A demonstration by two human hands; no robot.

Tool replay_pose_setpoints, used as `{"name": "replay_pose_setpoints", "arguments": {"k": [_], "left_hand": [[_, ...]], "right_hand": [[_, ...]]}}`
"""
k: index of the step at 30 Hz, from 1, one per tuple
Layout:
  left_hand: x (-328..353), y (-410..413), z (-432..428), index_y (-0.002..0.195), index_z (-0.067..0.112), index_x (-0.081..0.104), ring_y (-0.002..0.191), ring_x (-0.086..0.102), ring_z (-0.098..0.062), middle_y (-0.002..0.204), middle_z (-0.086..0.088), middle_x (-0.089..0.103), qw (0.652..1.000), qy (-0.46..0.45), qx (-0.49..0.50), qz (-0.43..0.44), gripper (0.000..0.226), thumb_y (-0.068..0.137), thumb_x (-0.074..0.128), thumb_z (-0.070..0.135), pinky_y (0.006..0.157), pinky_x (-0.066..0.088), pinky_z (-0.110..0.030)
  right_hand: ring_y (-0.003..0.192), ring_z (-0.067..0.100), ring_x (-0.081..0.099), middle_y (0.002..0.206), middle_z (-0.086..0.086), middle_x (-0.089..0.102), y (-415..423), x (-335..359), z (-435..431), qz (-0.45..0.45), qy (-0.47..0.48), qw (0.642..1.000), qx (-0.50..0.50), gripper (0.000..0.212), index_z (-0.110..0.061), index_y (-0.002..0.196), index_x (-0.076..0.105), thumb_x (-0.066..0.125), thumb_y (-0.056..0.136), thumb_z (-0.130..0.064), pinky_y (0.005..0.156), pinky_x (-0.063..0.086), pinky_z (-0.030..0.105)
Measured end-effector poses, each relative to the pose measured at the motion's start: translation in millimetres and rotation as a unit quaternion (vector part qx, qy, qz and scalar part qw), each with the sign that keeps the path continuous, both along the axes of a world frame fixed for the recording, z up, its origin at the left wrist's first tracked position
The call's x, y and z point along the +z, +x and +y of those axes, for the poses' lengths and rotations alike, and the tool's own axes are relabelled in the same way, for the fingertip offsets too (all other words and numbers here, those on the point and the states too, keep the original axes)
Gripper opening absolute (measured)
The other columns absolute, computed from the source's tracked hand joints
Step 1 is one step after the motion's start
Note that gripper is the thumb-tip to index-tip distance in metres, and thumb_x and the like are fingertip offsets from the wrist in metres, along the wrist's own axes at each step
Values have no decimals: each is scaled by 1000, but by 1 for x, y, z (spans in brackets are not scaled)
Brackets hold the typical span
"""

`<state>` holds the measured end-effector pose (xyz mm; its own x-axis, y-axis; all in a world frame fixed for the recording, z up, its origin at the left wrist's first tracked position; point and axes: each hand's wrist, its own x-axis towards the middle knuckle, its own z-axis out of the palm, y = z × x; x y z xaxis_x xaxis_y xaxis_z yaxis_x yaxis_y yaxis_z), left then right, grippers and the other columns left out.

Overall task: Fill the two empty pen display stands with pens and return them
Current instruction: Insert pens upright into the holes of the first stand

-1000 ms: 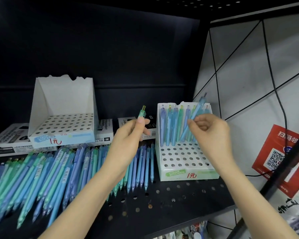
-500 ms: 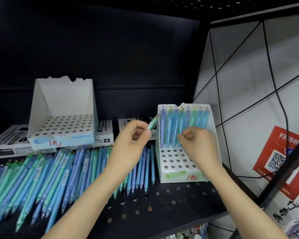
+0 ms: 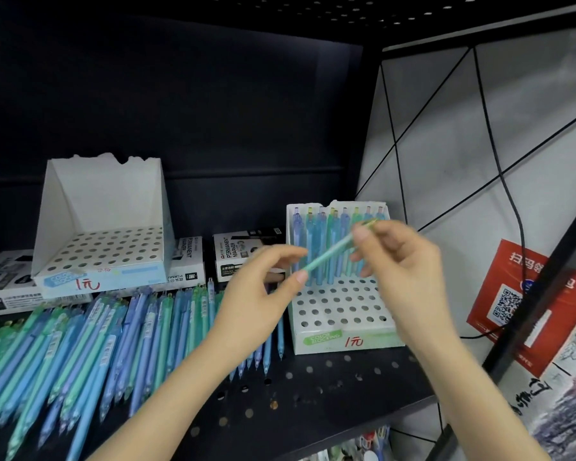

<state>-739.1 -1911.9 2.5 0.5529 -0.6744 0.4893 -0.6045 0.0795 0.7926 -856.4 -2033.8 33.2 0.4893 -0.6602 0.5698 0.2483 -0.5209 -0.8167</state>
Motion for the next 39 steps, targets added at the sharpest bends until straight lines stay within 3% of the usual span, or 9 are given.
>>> {"name": "replay_pose_setpoints", "arguments": {"k": [4,7,14,21,23,26,30,34,39], "left_hand": [[-3,9,3,136,39,40,131,35,-4,137,21,41,985,116,86,-96,53,87,59,37,111,28,-31],[-6,8,1,144,37,25,139,21,-6,143,22,29,976,171,80,-110,67,87,60,38,110,14,-23],[-13,12,-1,146,38,16,141,15,-5,151,18,21,978,174,55,-100,78,86,64,34,109,11,-21],[-17,14,-2,145,40,16,141,15,-5,150,19,22,979,164,57,-104,77,85,64,33,105,9,-18],[-16,14,-1,145,40,17,140,16,-6,150,18,23,979,164,57,-106,77,85,65,34,105,10,-18],[-10,18,6,144,36,28,137,25,-8,148,15,31,979,162,62,-103,69,85,64,37,110,17,-22],[2,31,36,129,32,51,113,51,-6,128,8,55,979,157,108,-72,44,87,63,31,98,41,-27],[5,47,92,122,29,57,98,55,-9,109,9,57,946,234,198,-107,34,88,60,34,83,42,-23],[-3,55,159,121,25,59,99,55,-13,118,1,60,897,289,318,-106,36,87,60,37,80,40,-24]], "right_hand": [[65,7,60,75,-7,63,-9,8,-34,-19,-62,985,-159,11,-19,93,61,54,93,-27,60,49,27],[70,6,58,77,-13,59,1,2,-42,39,-132,969,-206,18,-14,102,63,53,93,-27,67,52,36],[67,19,57,74,-5,58,23,-9,-48,127,-222,939,-230,22,-7,101,65,55,93,-25,66,49,38],[47,9,38,49,-12,41,37,-17,-51,228,-245,923,-191,28,-15,67,53,57,91,-27,58,48,34],[54,12,48,60,-10,54,34,-19,-47,237,-239,920,-202,16,-15,82,62,58,91,-28,60,49,33],[64,13,53,82,-3,67,25,-19,-27,191,-245,914,-262,24,-13,108,65,54,92,-28,55,36,24],[60,6,54,73,-12,59,20,-17,23,177,-242,942,-152,21,-17,105,66,55,91,-27,55,40,17],[66,6,56,78,-12,61,41,-34,63,268,-286,920,2,30,-21,114,61,50,93,-38,62,45,20],[82,13,61,97,-4,64,81,-55,86,311,-328,891,33,50,-20,129,49,40,93,-53,67,46,25]]}}
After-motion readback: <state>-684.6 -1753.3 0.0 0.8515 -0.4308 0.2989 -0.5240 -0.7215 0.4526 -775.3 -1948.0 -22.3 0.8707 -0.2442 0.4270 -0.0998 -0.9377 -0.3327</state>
